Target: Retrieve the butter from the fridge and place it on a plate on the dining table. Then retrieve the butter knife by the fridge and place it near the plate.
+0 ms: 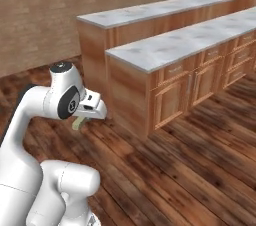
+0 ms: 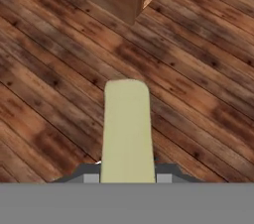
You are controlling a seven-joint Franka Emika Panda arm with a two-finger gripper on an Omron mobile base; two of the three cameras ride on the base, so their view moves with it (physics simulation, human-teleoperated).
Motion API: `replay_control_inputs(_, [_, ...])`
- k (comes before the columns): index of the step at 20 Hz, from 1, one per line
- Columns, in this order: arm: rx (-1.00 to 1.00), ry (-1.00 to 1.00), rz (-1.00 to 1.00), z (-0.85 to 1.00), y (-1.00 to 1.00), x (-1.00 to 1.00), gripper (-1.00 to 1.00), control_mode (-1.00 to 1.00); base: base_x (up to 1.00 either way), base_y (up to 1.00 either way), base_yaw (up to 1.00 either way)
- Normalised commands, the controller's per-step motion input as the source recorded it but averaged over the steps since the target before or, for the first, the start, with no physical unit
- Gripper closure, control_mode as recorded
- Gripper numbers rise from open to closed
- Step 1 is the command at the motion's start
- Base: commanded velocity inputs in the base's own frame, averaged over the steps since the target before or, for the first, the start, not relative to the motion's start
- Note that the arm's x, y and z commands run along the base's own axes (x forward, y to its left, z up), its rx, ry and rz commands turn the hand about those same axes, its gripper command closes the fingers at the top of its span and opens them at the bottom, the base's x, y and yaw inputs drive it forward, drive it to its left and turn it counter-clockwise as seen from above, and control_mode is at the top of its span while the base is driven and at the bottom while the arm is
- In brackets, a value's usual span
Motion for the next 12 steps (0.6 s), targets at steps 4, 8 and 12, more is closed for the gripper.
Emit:
replay_control_inputs(4, [0.00, 0.00, 0.00, 0.00, 0.00, 0.00, 1.00, 1.00, 0.83, 1.00, -0.29])
replay_control_inputs(8, [0.00, 0.00, 0.00, 0.00, 0.00, 0.00, 1.00, 1.00, 0.56, 1.00, -0.24])
replay_control_inputs(12, [0.00, 0.00, 0.00, 0.00, 0.00, 0.00, 1.00, 1.00, 0.43, 1.00, -0.22])
